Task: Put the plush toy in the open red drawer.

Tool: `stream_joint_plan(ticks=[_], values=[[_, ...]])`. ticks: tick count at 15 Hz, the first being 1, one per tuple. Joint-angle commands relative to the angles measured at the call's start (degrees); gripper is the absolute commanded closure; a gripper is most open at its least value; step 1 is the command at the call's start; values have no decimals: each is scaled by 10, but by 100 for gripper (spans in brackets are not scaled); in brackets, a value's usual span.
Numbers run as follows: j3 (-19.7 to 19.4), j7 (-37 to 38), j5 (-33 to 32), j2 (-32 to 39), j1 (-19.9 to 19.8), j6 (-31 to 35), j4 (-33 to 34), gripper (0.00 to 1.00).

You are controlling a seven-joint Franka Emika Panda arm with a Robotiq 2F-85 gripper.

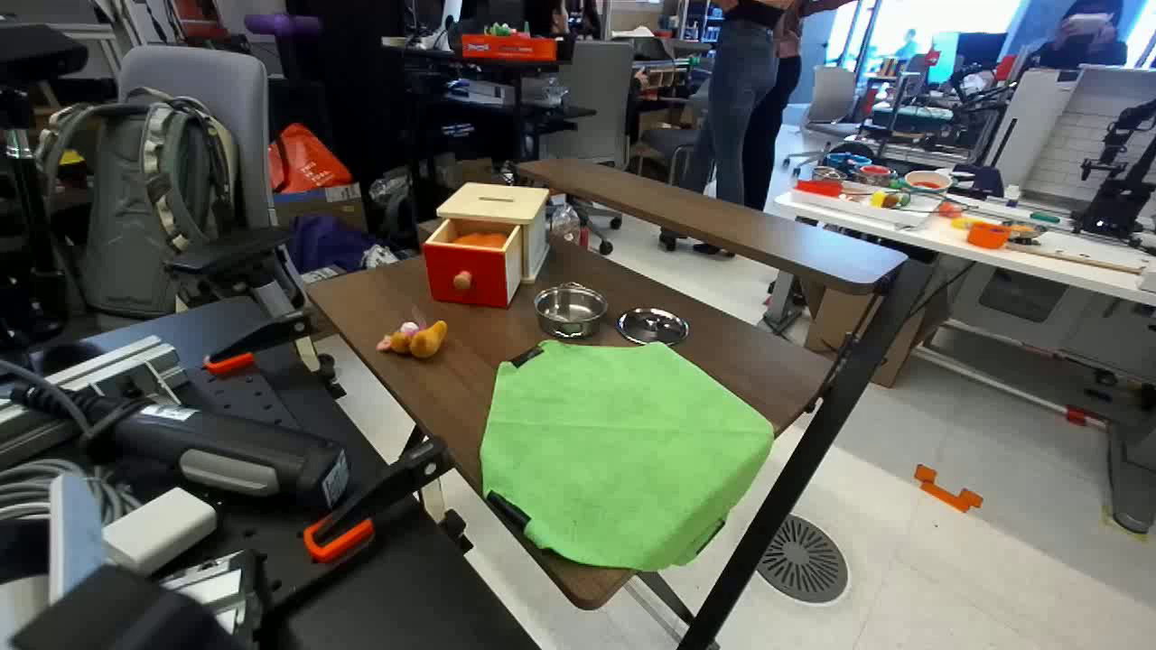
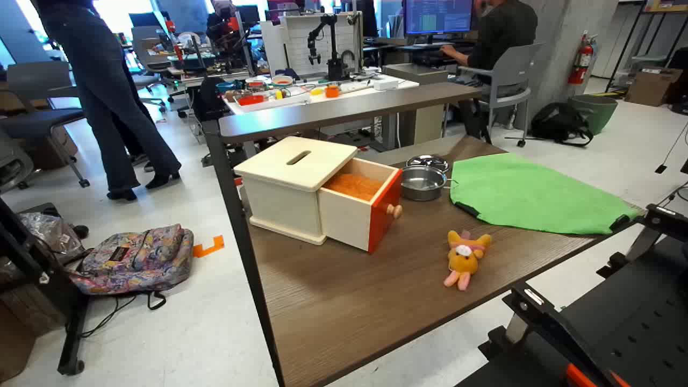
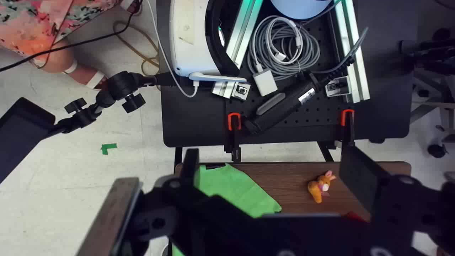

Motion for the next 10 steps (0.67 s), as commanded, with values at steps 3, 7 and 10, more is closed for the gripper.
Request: stream_joint_plan(ticks=[3,7,10], values=[[0,0,0,0,1,-1,1,0],[-1,25,12,11,1,55,-22,0],[5,54,18,29,1,153,-75,0]])
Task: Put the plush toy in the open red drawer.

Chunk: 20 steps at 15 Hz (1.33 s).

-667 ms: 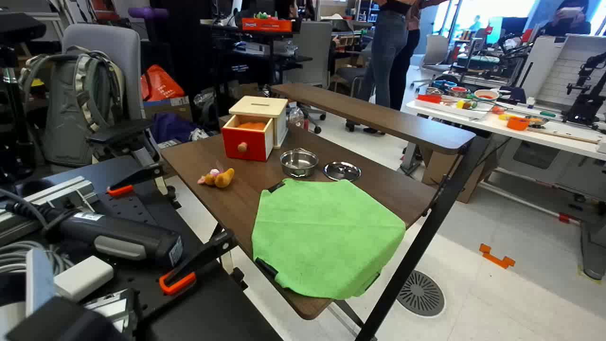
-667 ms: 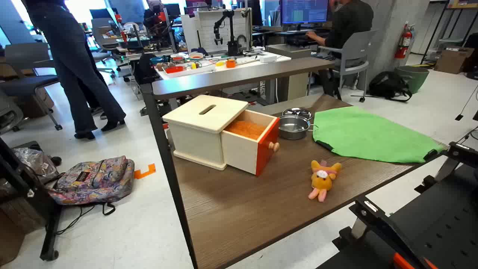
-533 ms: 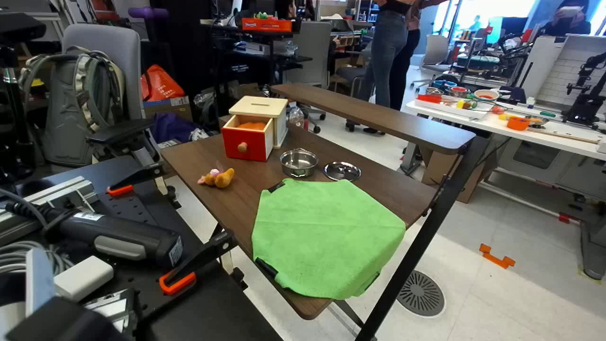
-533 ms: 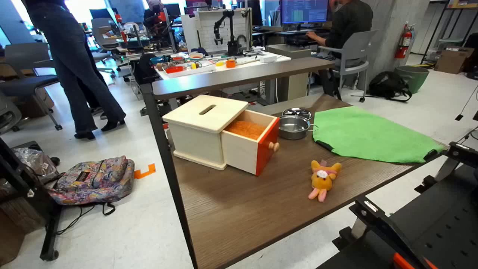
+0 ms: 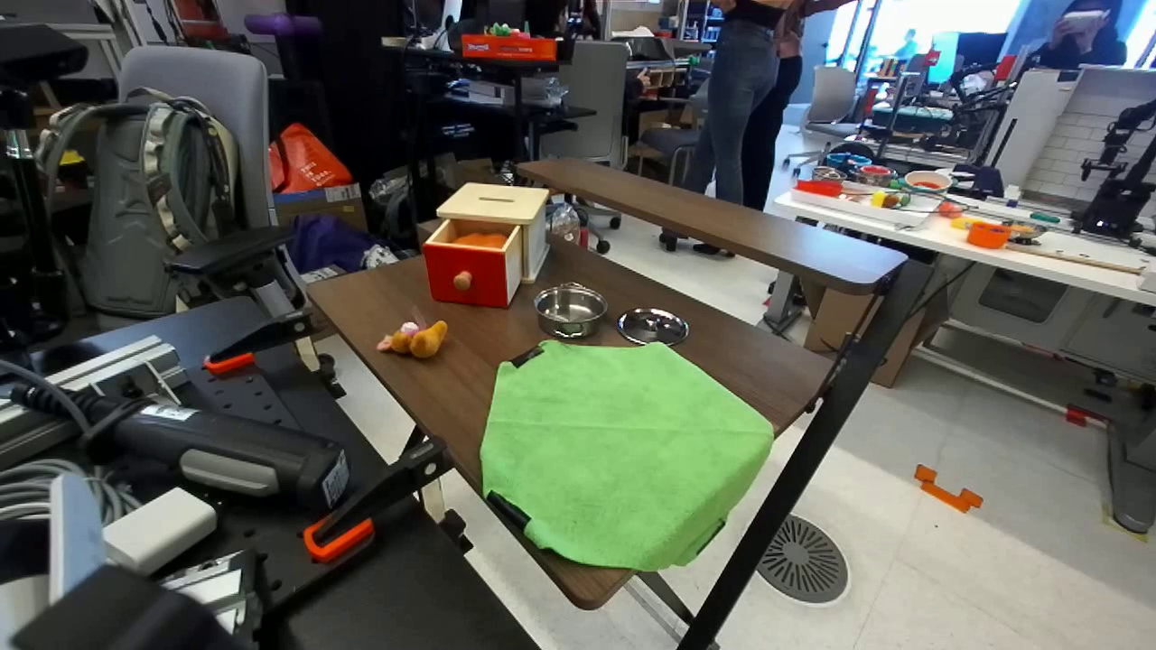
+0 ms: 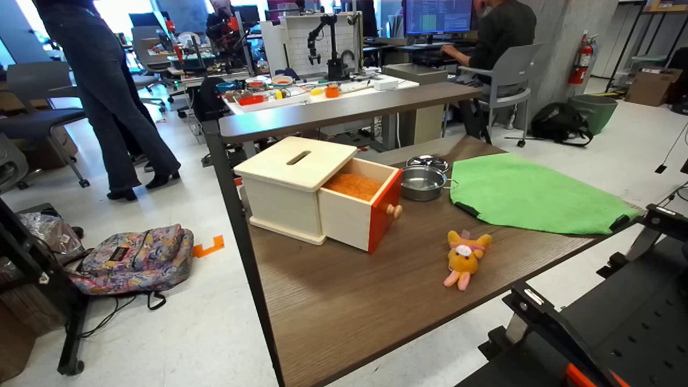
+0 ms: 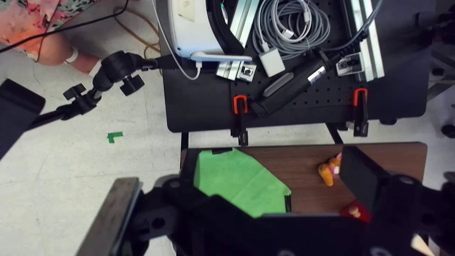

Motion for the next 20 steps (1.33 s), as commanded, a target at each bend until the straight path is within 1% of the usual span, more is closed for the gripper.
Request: stream_joint_plan(ticks=[1,3,6,10,11,12,13,16,20], values=[[8,36,19,32,3,117,-60,0],[19,53,33,57,7,189,-96,0],[44,80,65,103,20,293,-141,0],[84,117,118,175,47,399,-167,0],[90,122,128,192,52,417,-168,0],[98,124,121,203,51,422,-168,0],[94,114,112,177,42,397,-172,0],[104,122,111,205,46,415,-172,0],[104,122,111,205,46,415,-170,0]])
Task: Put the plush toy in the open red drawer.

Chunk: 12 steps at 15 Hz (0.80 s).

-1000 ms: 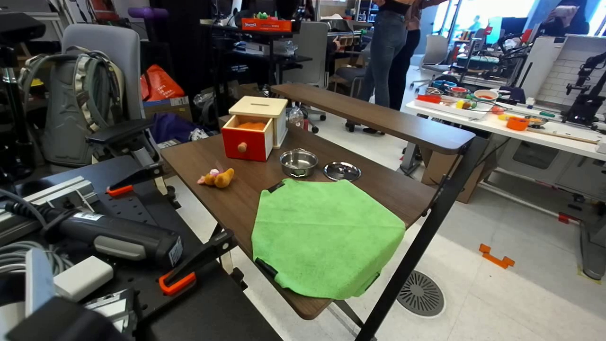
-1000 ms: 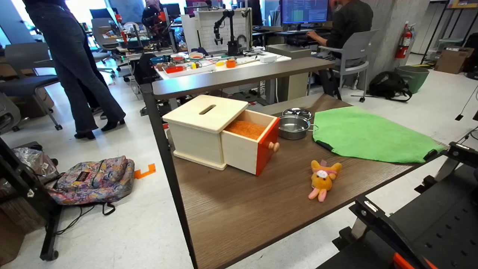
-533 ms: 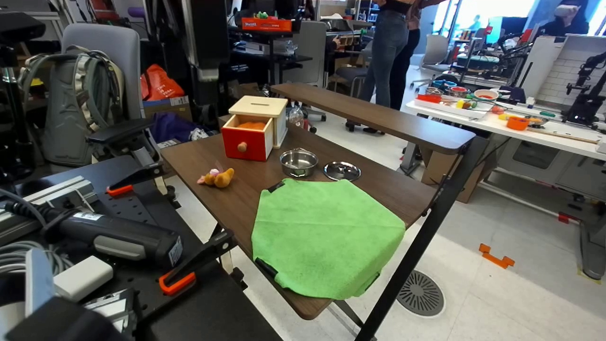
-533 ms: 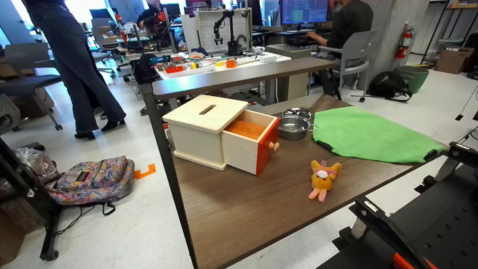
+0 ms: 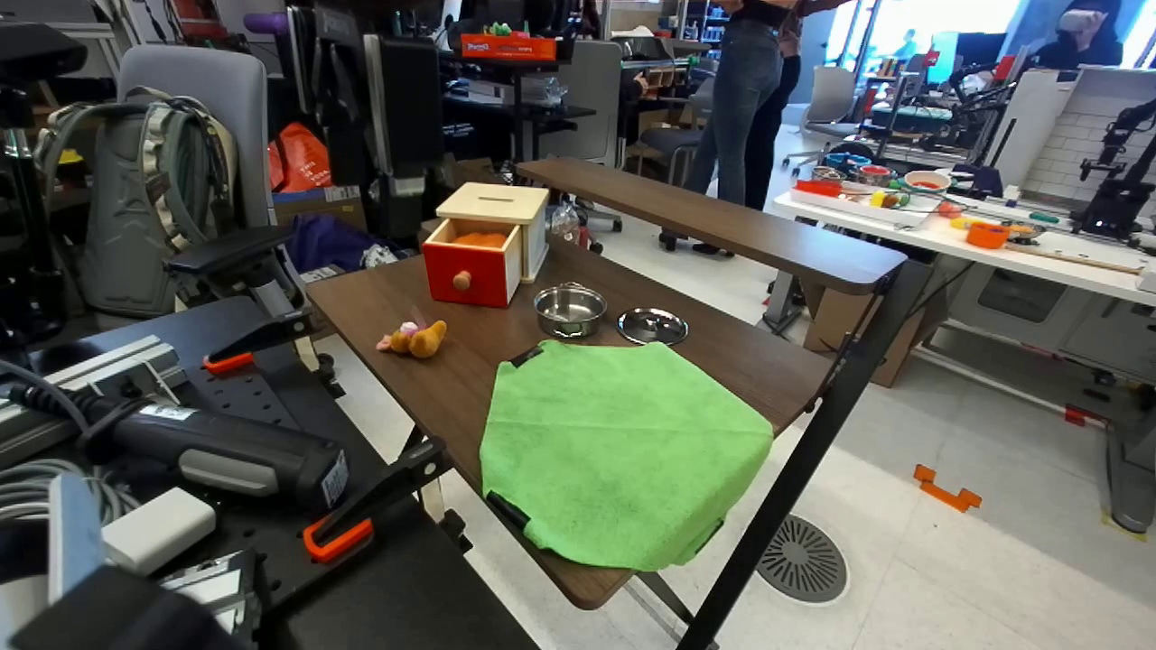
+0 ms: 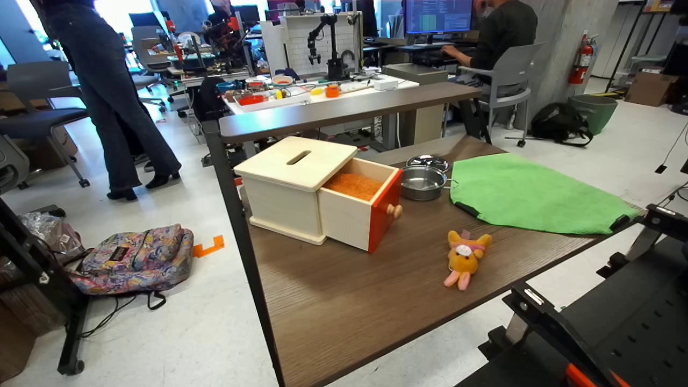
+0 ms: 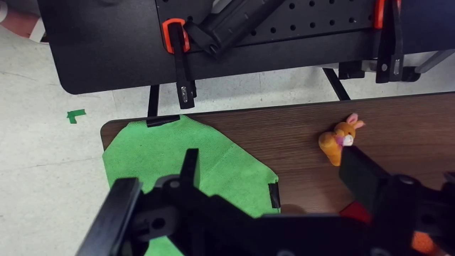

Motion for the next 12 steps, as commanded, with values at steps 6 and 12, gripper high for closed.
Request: stream_joint_plan(ticks=[6,12], values=[[17,10,8,49,0,86,-22,0],[45,-6,59,138,35,143,-4,0]])
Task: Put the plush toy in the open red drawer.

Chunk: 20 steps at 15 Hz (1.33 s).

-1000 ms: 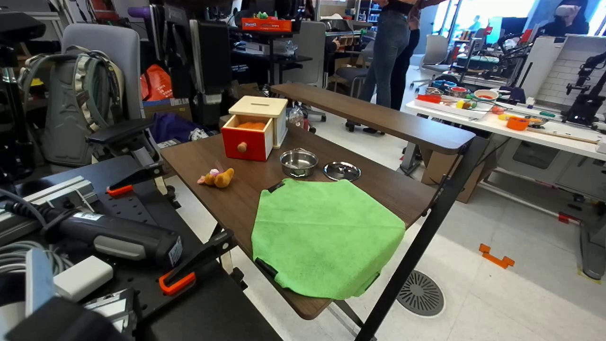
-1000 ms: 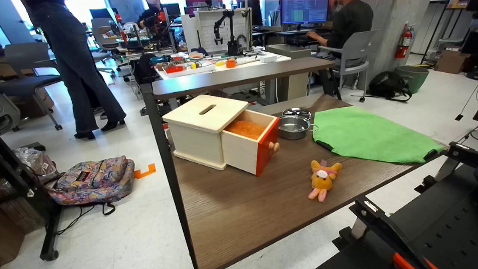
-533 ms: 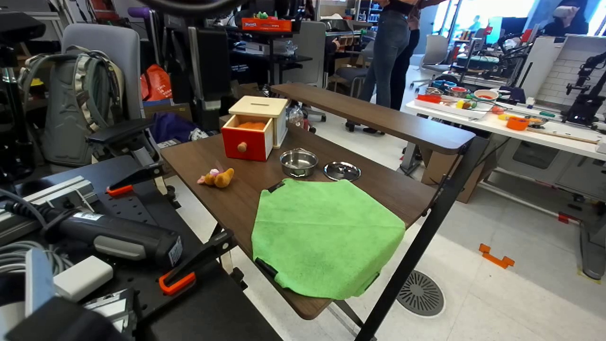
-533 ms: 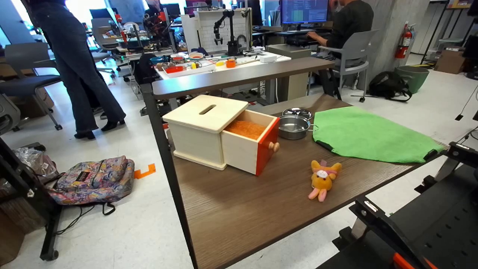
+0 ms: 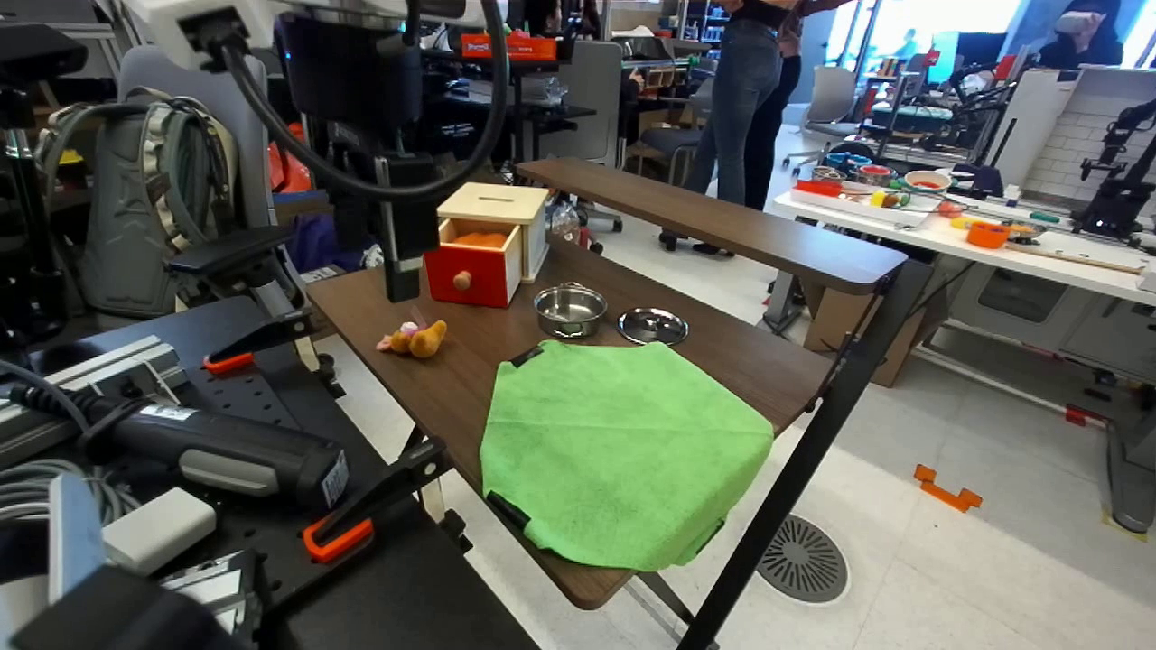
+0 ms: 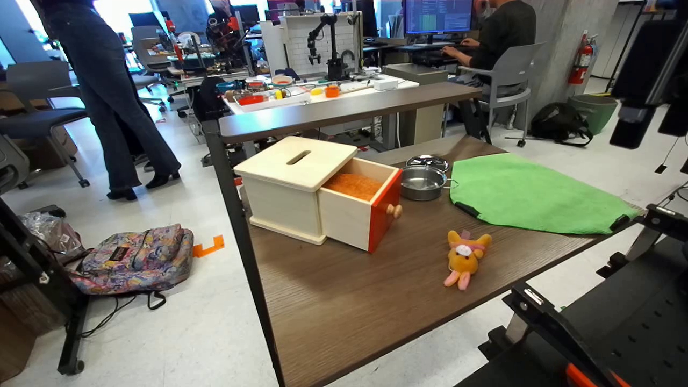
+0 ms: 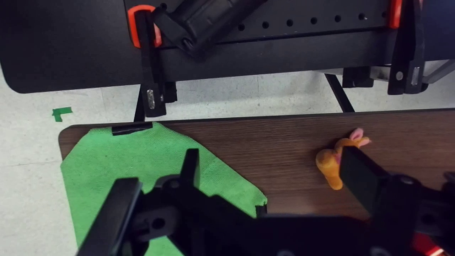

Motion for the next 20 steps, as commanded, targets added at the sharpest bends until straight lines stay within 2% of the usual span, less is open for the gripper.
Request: stream_joint_plan(ticks=[1,8,12,15,18,20], values=[[23,-11,46,71,23,52,25,0],[90,-8,85,205,37,175,73,0],[144,-22,105,279,16,226,104,0],[176,-17,95,329,0,257,126,0],[202,-13,83,372,-18,279,145,0],[205,-7,72,397,-24,286,156,0]])
